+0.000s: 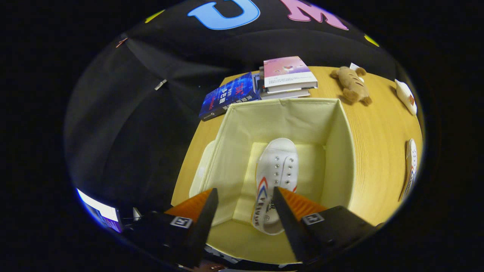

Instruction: Open the storage box then place both shoes into the box .Put the left shoe in first, then the right shoe, with the right side of both shoes facing outward in a uniform manner.

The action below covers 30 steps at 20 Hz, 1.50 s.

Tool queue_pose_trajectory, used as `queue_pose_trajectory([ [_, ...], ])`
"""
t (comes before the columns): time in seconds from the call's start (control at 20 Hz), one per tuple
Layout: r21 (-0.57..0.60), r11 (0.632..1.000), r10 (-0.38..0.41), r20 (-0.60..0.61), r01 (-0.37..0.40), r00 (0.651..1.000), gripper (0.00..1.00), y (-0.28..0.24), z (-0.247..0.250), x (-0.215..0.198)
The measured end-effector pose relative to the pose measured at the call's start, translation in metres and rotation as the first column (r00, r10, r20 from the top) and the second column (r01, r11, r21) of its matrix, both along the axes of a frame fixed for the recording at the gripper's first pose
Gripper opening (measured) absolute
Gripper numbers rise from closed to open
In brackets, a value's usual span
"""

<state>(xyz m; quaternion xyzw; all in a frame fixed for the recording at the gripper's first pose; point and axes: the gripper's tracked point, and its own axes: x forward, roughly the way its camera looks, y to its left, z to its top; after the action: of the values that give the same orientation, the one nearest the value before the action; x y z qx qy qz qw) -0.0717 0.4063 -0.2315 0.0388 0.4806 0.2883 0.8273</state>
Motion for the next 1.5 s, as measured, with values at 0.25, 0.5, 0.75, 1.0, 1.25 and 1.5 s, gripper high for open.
queue_pose_trajectory([
  [0.25, 0.055, 0.998, -0.042, 0.085, 0.038, 0.996, 0.98, -0.038, 0.044, 0.018],
  [0.5, 0.023, 0.995, -0.1, 0.182, 0.097, 0.978, 0.98, -0.133, 0.077, 0.045],
  [0.75, -0.115, 0.978, -0.132, 0.293, 0.172, 0.947, 0.98, -0.255, 0.078, 0.075],
  [1.0, -0.187, 0.949, -0.192, 0.296, 0.254, 0.936, 0.99, -0.357, 0.057, 0.09],
  [1.25, -0.307, 0.905, -0.207, 0.292, 0.296, 0.934, 0.99, -0.46, 0.018, 0.112],
  [1.5, -0.412, 0.876, -0.163, 0.239, 0.252, 0.957, 0.99, -0.527, -0.031, 0.115],
])
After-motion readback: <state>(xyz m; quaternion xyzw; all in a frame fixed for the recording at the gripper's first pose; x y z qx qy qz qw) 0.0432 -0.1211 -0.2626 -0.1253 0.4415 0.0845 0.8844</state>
